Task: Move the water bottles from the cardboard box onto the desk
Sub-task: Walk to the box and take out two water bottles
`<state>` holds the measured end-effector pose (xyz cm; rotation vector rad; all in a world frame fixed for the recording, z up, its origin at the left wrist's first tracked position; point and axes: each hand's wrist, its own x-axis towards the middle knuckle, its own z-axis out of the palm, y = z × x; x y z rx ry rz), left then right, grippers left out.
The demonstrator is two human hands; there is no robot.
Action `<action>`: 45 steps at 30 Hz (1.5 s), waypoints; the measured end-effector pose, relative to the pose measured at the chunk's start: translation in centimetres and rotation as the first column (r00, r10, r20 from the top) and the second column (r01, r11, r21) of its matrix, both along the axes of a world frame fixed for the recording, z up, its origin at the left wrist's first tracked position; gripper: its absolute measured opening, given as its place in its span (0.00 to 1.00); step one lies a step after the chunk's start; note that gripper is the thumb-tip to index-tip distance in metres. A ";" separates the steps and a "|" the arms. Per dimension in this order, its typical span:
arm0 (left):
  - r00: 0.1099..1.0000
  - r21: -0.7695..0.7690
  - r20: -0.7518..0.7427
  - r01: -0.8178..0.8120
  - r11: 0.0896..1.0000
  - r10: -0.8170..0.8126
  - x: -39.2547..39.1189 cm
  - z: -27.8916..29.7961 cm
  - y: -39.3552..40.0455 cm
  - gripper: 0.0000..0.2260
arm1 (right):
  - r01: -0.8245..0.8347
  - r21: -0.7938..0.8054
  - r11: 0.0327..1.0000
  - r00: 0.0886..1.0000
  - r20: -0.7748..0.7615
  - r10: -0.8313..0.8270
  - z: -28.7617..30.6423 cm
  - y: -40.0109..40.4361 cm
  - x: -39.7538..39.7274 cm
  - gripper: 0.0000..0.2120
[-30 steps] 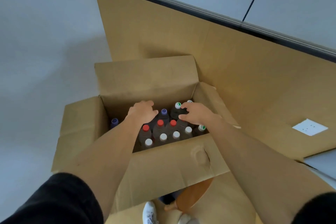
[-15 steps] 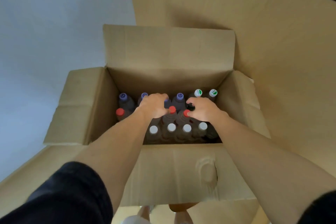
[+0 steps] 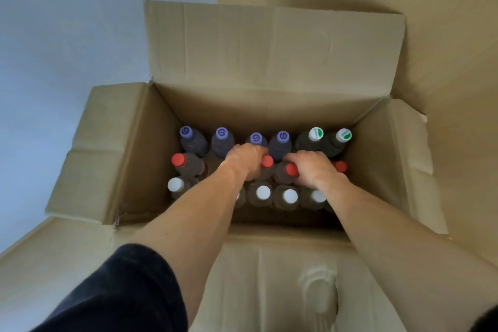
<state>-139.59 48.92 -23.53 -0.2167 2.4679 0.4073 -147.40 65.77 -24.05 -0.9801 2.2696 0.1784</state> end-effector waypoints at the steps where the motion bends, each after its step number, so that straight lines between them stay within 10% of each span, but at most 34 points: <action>1: 1.000 -0.007 0.004 0.003 1.000 -0.003 -0.1 -0.3 -0.1 0.18 | -0.017 0.001 1.000 1.000 -0.003 0.017 -0.4 -0.2 -0.1 0.18; 17: 0.999 -0.110 0.030 0.025 0.994 -0.022 -1.4 -2.7 -0.2 0.20 | -0.028 -0.008 1.000 0.998 -0.064 0.027 -3.1 -0.4 -0.8 0.21; 31: 0.968 0.225 -0.104 -0.202 0.953 0.230 -1.5 6.8 -3.0 0.17 | 0.399 -0.278 0.874 0.880 0.384 -0.280 6.1 0.8 -3.0 0.26; 39: 0.799 0.674 0.118 -0.500 0.544 0.590 -0.4 13.0 -3.5 0.18 | 0.729 -0.334 0.598 0.615 0.703 -0.357 12.9 2.0 -2.4 0.12; 45: 0.560 0.808 0.224 -0.564 0.170 0.798 0.0 14.4 -2.3 0.19 | 0.898 -0.292 0.329 0.407 0.837 -0.366 16.9 1.1 -1.0 0.24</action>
